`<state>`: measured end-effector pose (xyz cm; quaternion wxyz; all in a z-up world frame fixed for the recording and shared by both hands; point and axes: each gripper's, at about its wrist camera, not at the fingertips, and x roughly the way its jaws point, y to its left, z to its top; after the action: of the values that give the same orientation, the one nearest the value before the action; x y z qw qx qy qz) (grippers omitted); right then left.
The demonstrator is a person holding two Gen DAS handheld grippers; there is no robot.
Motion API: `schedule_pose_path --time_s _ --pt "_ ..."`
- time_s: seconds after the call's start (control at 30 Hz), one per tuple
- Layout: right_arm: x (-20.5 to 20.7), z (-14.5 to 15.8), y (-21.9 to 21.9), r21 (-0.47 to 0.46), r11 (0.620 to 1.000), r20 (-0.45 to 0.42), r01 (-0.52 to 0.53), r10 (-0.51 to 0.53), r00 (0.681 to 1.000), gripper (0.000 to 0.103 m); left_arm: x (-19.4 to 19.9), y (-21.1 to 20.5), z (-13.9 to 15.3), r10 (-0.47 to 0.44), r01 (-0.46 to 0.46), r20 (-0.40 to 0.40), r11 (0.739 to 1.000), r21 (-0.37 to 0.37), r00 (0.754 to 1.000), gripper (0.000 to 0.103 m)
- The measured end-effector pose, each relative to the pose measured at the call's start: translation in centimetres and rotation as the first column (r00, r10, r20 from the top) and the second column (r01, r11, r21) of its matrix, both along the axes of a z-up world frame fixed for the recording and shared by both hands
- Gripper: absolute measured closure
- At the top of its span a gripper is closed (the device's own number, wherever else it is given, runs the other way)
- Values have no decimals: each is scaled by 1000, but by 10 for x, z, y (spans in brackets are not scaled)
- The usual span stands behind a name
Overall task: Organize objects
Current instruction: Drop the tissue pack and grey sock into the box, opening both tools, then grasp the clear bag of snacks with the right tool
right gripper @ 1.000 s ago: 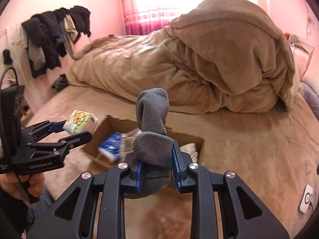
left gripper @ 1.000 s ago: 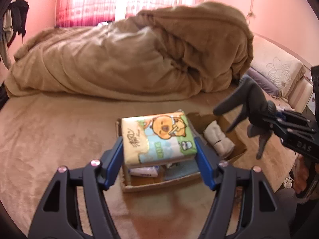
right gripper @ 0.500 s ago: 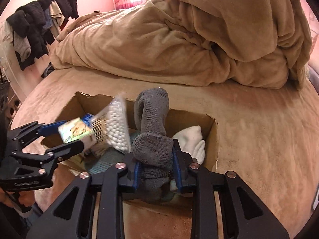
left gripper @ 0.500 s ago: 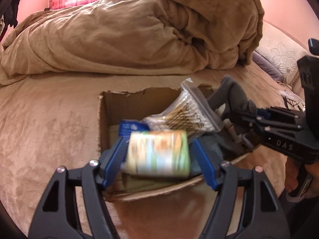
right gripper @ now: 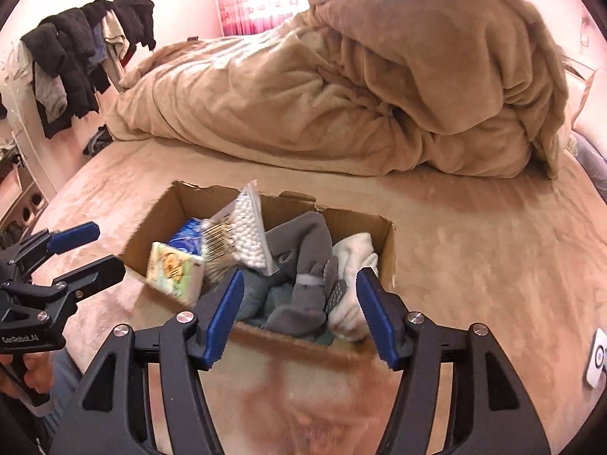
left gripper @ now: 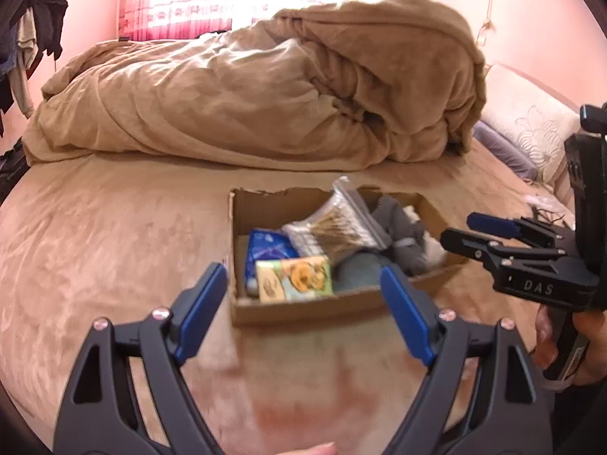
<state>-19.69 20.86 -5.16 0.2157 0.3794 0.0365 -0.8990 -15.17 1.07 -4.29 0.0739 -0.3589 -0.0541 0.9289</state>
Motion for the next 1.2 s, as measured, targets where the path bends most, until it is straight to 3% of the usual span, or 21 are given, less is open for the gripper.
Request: schedule_pose_path --time_s 0.3,0.5,0.8,1.2 --pt "62 36 25 -51 998 -57 24 -27 998 37 73 -11 46 76 -72 -113 997 40 991 13" --pt "100 55 35 -63 998 -98 25 -32 995 32 102 -11 53 88 -84 -126 996 34 988 13" --pt "133 56 40 -36 999 -112 27 -31 993 23 126 -4 35 82 -79 -91 996 41 992 13" --pt "136 10 47 -13 999 -18 46 -47 999 23 122 -4 -10 102 -102 -18 995 8 995 13"
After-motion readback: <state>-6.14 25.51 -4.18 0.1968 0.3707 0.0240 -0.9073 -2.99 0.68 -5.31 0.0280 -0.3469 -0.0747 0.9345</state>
